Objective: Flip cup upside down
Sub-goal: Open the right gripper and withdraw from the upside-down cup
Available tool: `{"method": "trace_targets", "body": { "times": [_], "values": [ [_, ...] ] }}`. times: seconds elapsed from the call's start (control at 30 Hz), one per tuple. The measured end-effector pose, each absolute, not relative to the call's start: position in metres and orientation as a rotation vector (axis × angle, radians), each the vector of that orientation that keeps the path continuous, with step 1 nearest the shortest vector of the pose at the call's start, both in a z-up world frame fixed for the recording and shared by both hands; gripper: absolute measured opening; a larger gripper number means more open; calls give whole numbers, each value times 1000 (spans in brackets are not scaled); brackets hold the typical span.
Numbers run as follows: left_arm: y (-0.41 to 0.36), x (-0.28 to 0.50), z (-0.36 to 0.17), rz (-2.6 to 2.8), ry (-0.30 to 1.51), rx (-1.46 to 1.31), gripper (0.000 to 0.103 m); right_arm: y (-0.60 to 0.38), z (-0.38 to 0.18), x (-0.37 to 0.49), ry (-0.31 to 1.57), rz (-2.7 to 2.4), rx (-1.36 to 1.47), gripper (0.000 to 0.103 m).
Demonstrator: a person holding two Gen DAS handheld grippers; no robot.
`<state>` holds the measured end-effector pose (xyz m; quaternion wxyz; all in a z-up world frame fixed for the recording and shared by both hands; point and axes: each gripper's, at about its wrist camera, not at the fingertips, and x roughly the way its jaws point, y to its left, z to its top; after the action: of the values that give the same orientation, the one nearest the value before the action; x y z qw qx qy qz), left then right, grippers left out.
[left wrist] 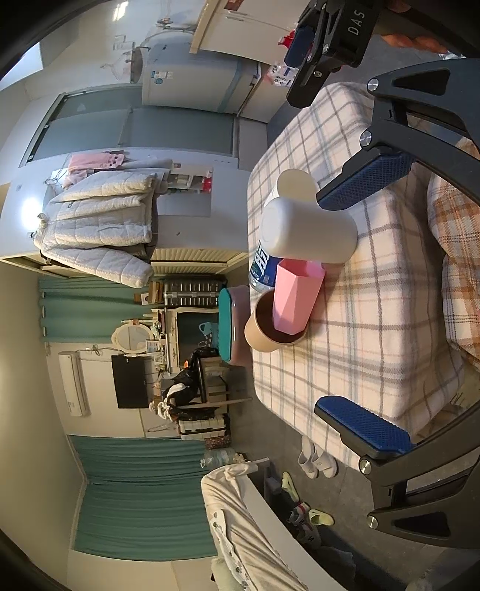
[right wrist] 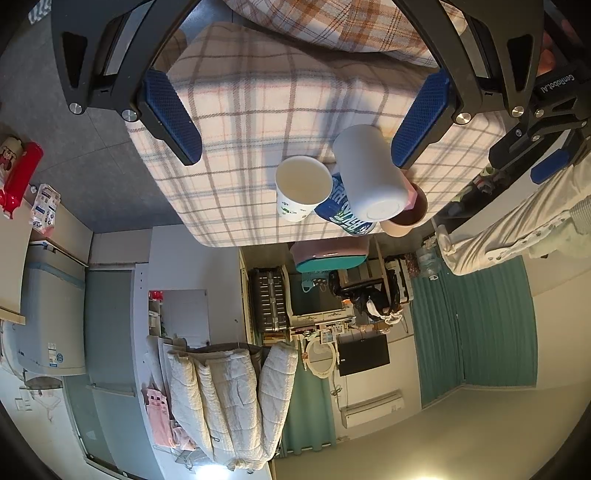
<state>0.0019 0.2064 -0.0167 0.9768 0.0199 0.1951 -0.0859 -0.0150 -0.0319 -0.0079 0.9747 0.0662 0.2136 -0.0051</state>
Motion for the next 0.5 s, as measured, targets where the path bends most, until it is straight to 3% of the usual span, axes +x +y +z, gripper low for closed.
{"method": "trace_targets", "body": {
  "times": [0.5],
  "values": [
    [205,5,-20,-167,406,46,103,-30,-10,-17,438,-9,132,103]
  ]
}}
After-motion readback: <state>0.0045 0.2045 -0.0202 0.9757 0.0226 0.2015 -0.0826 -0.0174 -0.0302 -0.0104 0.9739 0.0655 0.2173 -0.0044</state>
